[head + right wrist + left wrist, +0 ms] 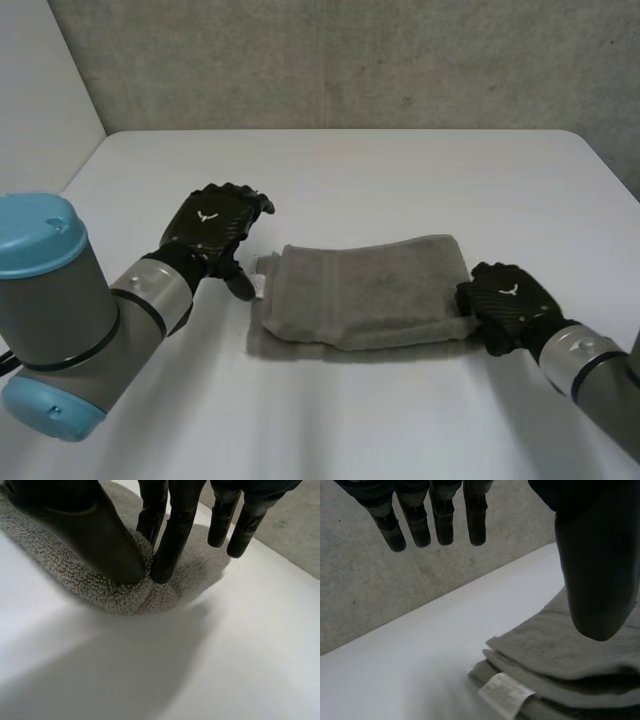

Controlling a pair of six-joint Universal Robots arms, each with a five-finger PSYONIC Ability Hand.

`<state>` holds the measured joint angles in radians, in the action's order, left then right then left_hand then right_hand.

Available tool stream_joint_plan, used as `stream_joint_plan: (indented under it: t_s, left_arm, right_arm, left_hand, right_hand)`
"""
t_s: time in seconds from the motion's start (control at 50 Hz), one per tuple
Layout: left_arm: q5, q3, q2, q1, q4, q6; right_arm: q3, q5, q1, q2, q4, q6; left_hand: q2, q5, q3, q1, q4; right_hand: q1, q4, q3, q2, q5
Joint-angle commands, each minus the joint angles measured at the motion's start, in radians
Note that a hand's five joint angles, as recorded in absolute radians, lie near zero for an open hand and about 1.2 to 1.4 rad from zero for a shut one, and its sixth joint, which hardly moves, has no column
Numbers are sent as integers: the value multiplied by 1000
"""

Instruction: Fold the towel.

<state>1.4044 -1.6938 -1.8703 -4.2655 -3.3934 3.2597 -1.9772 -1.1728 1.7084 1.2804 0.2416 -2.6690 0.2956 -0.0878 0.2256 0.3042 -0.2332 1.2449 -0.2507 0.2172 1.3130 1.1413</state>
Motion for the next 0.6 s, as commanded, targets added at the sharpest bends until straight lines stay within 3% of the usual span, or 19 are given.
stream_joint_plan:
  t_s: [0.02, 0.14, 0.2, 0.24, 0.26, 0.3, 0.32, 0.36, 0.42, 0.52, 0.6]
  left_arm:
    - [-4, -55, 45, -37, 0, 0]
    - [-7, -70, 59, -56, 0, 2]
    - [-4, -69, 60, -56, -1, 0]
    - [-2, -67, 60, -56, -1, 0]
    - [-1, -66, 60, -59, -3, 0]
    - [-1, -66, 65, -62, -3, 0]
    - [1, -66, 72, -66, -3, -2]
    - [1, -69, 85, -71, -4, -2]
    - [1, -70, 97, -77, -4, -3]
    - [1, -73, 111, -77, -1, -15]
    - [1, -73, 114, -76, -1, -31]
  right_arm:
    - [46, 67, -96, 132, -146, 139]
    - [158, 87, -67, 155, -212, 147]
    - [232, 88, 45, 154, -214, 127]
    - [299, 81, 185, 126, -212, 98]
    - [299, 81, 186, 126, -212, 98]
    - [363, 75, 333, 59, -209, 86]
    - [363, 74, 333, 59, -209, 86]
    - [425, 73, 454, -19, -200, 78]
    - [446, 71, 504, -65, -191, 73]
    - [503, 39, 628, -257, -141, 69]
    - [518, 5, 643, -309, -136, 73]
  left_hand:
    - [-35, 2, -51, -44, 59]
    - [-35, 2, -51, -44, 59]
    - [-35, 2, -51, -44, 59]
    - [-35, 2, -51, -44, 59]
    - [-38, 5, -51, -47, 59]
    - [-38, 5, -51, -47, 59]
    - [-38, 5, -51, -47, 59]
    - [-38, 5, -51, -47, 59]
    - [-38, 5, -51, -47, 59]
    - [-41, 8, -51, -50, 59]
    - [-44, 11, -51, -52, 59]
  right_hand:
    - [151, 76, -43, 83, 80]
    - [151, 76, -43, 83, 80]
    - [151, 76, -43, 83, 80]
    - [151, 76, -43, 83, 80]
    - [151, 76, -43, 83, 80]
    - [151, 76, -43, 83, 80]
    - [151, 76, -43, 83, 80]
    - [151, 76, -43, 83, 80]
    - [151, 76, -43, 83, 80]
    - [151, 76, -43, 83, 80]
    - [151, 76, -43, 83, 80]
